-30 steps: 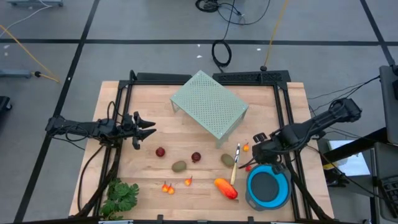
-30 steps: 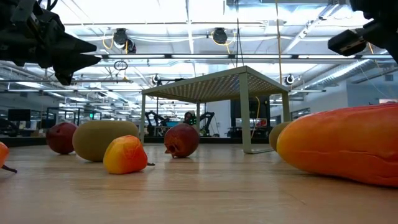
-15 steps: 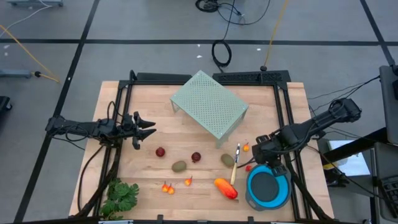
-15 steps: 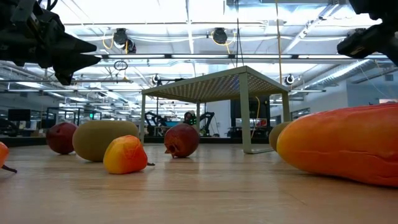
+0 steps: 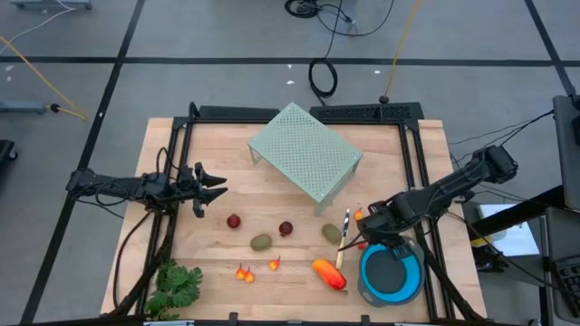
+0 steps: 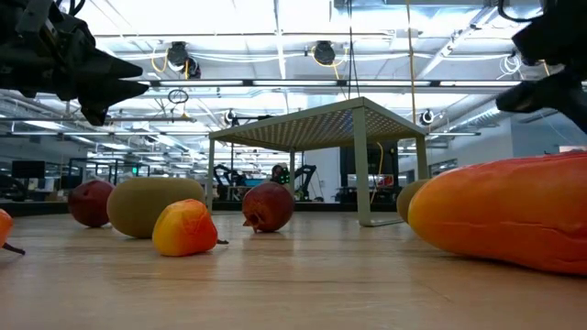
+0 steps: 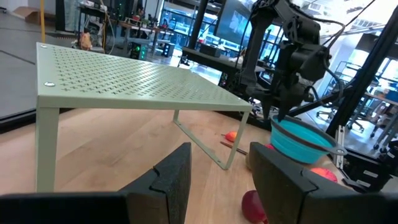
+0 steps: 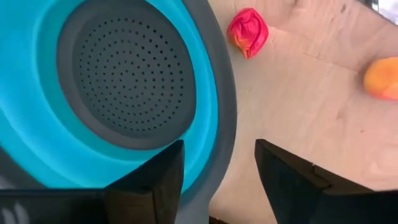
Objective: Pick & Place Fruit
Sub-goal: Put the blue strainer bowl on the shelf
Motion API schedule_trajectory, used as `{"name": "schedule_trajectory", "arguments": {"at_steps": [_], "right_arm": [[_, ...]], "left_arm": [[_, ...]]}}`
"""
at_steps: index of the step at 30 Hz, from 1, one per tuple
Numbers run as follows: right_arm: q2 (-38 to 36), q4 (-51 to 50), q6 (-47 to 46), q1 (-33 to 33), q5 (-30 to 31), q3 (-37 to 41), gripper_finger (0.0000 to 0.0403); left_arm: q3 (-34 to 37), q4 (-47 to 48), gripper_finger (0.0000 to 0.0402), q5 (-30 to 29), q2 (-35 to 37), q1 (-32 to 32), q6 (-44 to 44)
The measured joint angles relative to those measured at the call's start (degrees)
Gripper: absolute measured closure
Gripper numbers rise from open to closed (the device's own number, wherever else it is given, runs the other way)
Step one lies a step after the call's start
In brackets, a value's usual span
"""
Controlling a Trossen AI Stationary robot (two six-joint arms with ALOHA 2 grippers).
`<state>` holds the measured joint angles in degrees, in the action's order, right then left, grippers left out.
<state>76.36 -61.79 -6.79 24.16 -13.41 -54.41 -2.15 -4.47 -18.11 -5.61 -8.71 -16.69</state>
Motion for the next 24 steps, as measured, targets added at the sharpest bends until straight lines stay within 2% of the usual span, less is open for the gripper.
{"name": "schedule_trajectory", "arguments": {"at_steps": [16,24], "right_arm": [[0.39,7.41,-0.04,0.00,-0.02,5.52,0.0241],[0.39,9.11,-0.04,0.00,-0.09,6.94,0.0278]], "left_arm": [[0.00,-0.02,0.0240,0.00,0.00,0.00,-0.01],[0.00,-0.02,0.0240,0.00,0.00,0.02,0.00]]}}
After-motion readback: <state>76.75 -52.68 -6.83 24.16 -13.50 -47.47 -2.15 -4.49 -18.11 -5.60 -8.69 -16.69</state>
